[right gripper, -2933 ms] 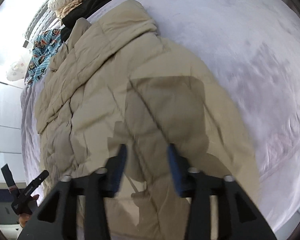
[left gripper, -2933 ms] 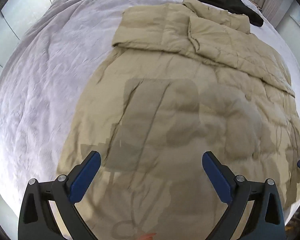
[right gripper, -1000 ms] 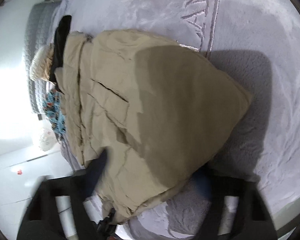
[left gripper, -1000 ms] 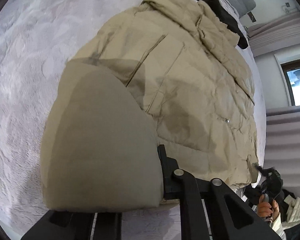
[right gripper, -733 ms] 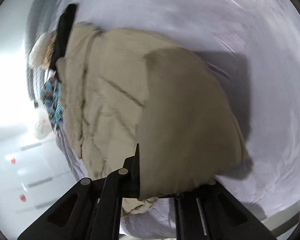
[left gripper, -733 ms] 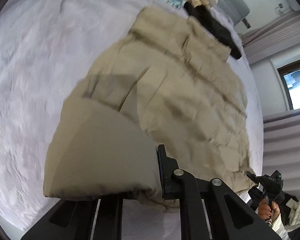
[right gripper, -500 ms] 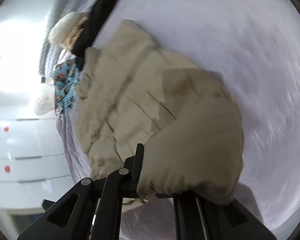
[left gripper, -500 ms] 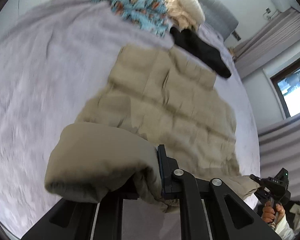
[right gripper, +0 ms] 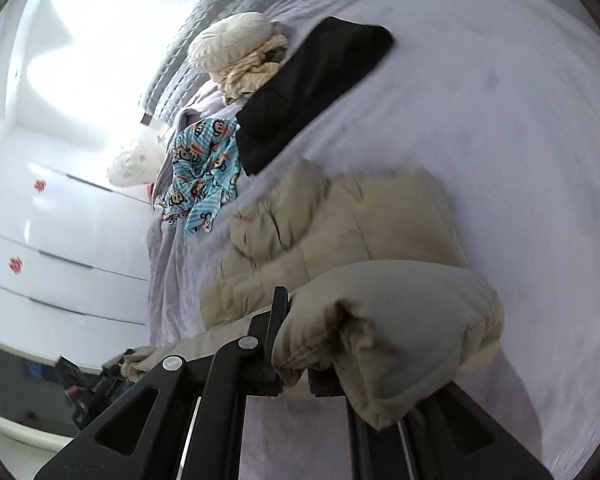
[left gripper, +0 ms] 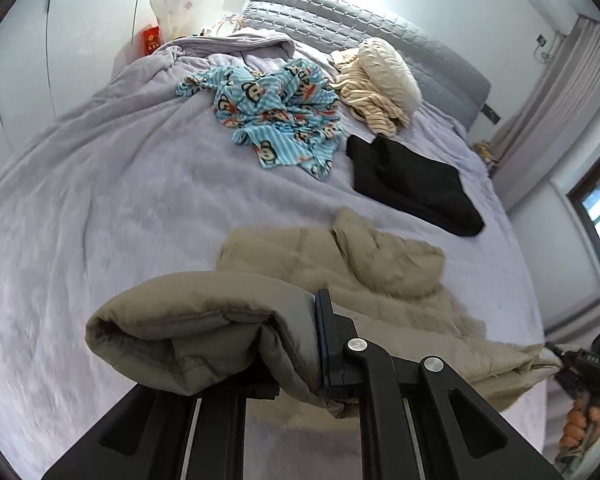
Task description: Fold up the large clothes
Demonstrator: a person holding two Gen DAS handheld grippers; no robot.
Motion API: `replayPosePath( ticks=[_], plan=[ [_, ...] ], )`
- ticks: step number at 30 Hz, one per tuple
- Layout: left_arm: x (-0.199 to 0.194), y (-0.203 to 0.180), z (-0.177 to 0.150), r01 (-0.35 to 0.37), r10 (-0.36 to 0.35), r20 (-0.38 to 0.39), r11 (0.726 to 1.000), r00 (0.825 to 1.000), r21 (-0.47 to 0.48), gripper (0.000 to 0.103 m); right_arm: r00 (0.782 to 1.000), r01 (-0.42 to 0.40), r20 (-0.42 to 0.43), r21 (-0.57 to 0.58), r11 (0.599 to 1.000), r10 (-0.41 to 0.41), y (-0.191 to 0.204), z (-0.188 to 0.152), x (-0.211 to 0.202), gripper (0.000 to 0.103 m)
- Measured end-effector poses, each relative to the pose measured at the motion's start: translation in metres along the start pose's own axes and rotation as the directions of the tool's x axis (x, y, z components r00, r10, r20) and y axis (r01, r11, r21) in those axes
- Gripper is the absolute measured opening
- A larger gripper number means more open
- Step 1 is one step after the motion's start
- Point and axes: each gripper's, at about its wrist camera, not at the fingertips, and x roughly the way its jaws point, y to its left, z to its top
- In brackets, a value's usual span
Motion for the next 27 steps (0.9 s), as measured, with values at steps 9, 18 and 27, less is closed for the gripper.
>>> replayPosePath(
  ticks=[9,18,27],
  plan=[
    [0.136,-0.001,0.039,-0.113,0.121,-0.105,0.991,0.987,0.077,0.015,0.991,0.131,-0.03,0.015,0.991,-0.13,-0.011,0.062,0.104,0.009],
    [0.243,0.005,0.036,-0.147,0.159,-0.143,0.985,0.977,0.095,0.015,0.984,0.179,-0.036,0.116,0.977,-0.176,-0.067,0.074,0.188,0.009],
    [0.219,0.011,0.043,-0.074,0.079,-0.056,0.993,0.995,0.097,0.093,0.982,0.188,-0.042,0.085,0.979,-0.185,-0.059,0.087,0.199,0.032]
  ],
)
